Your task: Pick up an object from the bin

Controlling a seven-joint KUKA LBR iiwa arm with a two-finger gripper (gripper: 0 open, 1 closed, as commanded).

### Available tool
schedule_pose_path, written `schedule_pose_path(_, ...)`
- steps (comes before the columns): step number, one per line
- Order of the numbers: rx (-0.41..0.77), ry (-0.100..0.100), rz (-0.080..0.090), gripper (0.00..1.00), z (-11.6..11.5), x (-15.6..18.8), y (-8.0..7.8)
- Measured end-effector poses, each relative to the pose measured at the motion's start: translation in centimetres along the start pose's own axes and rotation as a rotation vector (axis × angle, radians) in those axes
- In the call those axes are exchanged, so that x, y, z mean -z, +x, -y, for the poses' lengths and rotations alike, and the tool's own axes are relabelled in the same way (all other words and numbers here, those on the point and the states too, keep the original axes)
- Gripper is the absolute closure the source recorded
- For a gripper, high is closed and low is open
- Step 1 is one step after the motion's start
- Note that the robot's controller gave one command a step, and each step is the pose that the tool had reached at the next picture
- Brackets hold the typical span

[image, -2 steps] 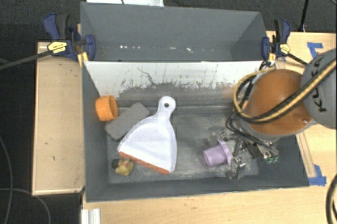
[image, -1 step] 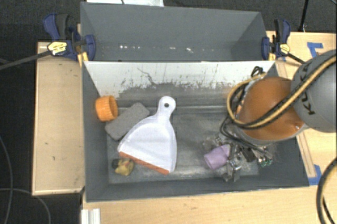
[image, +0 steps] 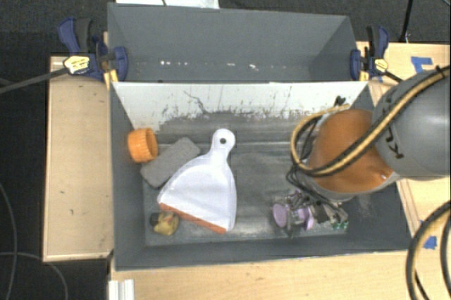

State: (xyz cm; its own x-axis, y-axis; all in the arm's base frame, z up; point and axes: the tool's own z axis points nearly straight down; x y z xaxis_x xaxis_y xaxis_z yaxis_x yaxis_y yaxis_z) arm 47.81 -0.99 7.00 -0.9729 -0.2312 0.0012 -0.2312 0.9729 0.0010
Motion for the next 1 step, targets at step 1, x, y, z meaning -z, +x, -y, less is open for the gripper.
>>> schedule_pose_path(1,0.0,0.0,0.0,1.0,0.0,0.0,0.0)
